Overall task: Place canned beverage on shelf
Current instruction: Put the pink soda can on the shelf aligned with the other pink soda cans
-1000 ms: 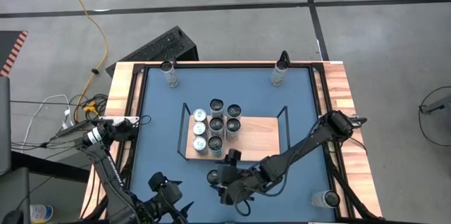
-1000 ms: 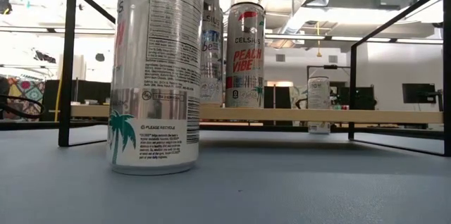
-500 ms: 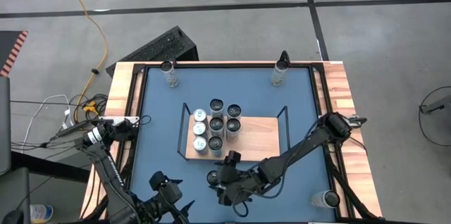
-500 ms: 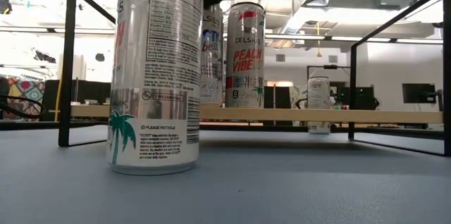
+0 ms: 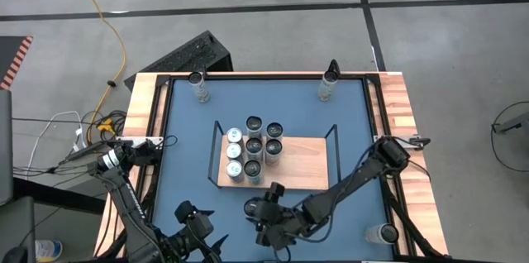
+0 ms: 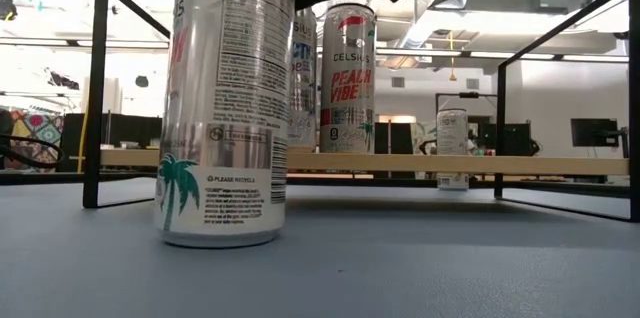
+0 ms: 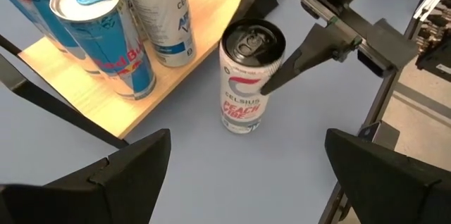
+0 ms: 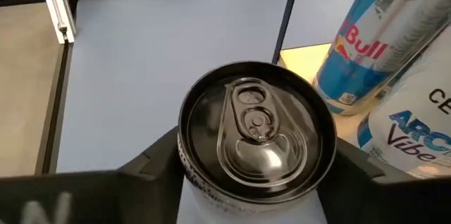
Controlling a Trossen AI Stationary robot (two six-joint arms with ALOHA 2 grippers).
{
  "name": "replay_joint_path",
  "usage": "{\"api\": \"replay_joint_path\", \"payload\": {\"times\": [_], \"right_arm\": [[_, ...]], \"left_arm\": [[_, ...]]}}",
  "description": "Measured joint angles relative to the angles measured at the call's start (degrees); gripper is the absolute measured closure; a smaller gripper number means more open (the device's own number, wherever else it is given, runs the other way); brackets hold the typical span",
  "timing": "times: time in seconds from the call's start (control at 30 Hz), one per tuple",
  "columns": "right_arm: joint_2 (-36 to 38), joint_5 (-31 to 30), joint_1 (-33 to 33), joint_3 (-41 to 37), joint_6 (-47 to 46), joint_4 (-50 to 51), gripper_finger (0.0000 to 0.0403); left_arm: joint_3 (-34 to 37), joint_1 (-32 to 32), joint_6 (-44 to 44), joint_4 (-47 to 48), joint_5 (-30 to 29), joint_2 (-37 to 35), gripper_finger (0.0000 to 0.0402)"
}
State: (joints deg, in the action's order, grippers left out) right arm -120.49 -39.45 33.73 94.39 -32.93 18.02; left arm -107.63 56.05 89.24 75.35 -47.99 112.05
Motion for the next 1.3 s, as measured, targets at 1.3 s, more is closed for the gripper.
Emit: {"api": "replay_joint_path", "payload": {"times": [1.3], "right_arm": [[33.7,12.0,4.1,-15.3,33.2,7.9,0.0185]], "left_arm": [[0.0,-0.2,-1.1,0.2,-5.4,0.0,0.004]]}}
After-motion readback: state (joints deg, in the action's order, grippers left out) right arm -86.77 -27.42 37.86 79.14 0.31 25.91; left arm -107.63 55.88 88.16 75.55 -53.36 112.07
